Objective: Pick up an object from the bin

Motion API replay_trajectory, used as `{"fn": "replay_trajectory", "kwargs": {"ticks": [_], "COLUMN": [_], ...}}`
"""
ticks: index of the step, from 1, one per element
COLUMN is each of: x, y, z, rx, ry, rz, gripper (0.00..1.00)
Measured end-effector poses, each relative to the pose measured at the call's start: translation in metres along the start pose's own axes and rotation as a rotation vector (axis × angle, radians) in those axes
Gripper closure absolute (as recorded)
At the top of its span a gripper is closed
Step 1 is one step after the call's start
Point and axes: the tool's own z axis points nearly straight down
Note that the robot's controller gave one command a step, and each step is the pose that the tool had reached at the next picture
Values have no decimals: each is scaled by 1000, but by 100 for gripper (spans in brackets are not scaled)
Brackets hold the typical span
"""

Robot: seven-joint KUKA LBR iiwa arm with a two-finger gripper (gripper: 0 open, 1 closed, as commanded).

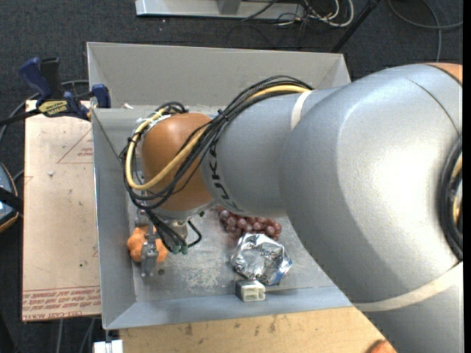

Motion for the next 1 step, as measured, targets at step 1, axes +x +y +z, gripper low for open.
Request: {"fn": "replay_trajectory", "kwargs": {"ticks": [1], "x": [0], "y": [0], "z": [0], "rx": [0], "ry": [0], "rz": [0], "gripper": [100]}}
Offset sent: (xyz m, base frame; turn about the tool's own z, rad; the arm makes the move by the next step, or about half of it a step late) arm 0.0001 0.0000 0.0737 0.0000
